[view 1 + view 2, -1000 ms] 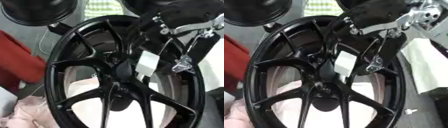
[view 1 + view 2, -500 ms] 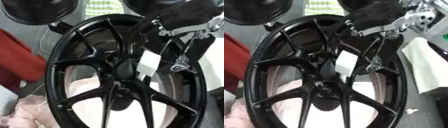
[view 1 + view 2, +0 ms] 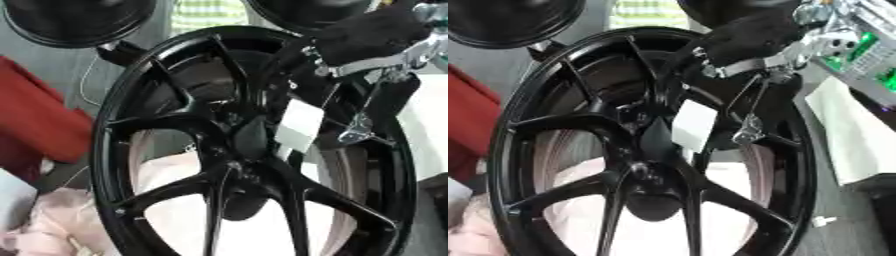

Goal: Pull the pin out of the wheel hub.

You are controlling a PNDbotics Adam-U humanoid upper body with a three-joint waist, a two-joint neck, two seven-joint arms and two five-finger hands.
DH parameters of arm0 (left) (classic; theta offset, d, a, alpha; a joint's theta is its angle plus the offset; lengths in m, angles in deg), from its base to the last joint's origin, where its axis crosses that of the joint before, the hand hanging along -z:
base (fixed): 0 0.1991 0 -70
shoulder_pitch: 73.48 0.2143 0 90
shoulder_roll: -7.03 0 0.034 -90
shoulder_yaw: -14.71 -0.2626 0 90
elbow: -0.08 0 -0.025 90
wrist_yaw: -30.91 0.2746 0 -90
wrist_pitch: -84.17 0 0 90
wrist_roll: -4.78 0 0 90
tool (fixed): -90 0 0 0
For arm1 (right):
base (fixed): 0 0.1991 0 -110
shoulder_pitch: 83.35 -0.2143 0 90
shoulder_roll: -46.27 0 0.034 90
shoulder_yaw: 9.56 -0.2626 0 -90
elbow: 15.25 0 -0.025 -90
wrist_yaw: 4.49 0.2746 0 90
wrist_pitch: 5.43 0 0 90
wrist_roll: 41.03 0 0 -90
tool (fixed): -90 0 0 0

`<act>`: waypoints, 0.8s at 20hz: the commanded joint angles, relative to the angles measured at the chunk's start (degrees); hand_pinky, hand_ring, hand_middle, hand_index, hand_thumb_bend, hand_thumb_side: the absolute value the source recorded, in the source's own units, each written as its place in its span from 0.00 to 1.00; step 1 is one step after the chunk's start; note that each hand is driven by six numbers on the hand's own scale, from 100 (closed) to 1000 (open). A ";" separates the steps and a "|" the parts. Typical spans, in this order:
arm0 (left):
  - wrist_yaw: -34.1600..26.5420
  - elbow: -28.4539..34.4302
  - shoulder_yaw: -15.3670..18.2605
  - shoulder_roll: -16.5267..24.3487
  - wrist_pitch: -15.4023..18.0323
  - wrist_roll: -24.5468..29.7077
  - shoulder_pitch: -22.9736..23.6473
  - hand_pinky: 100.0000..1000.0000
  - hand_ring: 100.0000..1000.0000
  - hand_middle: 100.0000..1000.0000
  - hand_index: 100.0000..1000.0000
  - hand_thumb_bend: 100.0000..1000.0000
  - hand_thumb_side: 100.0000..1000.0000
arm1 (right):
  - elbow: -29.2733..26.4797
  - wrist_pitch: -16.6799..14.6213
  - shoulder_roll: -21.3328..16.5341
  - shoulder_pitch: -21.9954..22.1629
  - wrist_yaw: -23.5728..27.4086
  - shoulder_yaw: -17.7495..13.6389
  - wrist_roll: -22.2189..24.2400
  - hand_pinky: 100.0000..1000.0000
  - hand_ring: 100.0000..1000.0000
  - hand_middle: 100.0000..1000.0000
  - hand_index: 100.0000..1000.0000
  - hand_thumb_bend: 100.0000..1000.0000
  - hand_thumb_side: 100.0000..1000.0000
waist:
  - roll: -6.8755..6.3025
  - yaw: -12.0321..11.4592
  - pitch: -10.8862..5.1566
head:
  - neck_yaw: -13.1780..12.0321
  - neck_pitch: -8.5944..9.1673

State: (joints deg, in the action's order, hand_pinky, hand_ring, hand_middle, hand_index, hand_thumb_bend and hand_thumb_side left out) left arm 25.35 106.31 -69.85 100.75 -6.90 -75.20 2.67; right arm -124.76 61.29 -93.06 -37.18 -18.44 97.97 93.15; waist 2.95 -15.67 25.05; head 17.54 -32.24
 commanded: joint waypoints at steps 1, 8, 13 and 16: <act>-0.03 1.01 0.07 1.45 0.02 0.20 -0.38 0.67 0.55 0.44 0.61 0.00 0.83 | 0.59 -3.85 -1.13 -0.78 -0.36 -0.22 4.23 0.97 1.00 0.88 0.83 0.37 0.26 | 0.66 -0.09 -0.28 | 0.19 -0.28; -0.13 0.99 0.09 1.45 -0.03 0.21 -0.30 0.67 0.55 0.44 0.61 0.00 0.83 | 1.64 -3.29 -0.88 -0.86 -1.15 0.02 4.58 0.97 1.00 0.87 0.82 0.38 0.27 | 0.70 -0.16 -0.21 | 0.34 -0.34; -0.16 0.97 0.06 1.42 -0.06 0.27 -0.27 0.67 0.55 0.44 0.61 0.00 0.83 | 2.37 -3.22 -0.62 -0.94 -1.42 0.21 4.46 0.97 1.00 0.86 0.81 0.36 0.26 | 0.66 -0.17 -0.17 | 0.38 -0.33; -0.17 0.95 0.07 1.39 -0.07 0.28 -0.24 0.67 0.55 0.44 0.61 0.00 0.83 | 2.69 -3.07 -0.39 -1.14 -1.27 0.34 4.26 0.97 1.00 0.84 0.79 0.32 0.26 | 0.64 -0.18 -0.15 | 0.45 -0.37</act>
State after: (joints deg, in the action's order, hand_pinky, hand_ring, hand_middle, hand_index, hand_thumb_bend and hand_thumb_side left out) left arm 25.34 106.31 -69.87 100.75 -7.01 -75.09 2.66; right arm -122.25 61.91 -92.44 -37.53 -19.54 98.84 93.77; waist 2.95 -15.77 25.23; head 17.79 -32.65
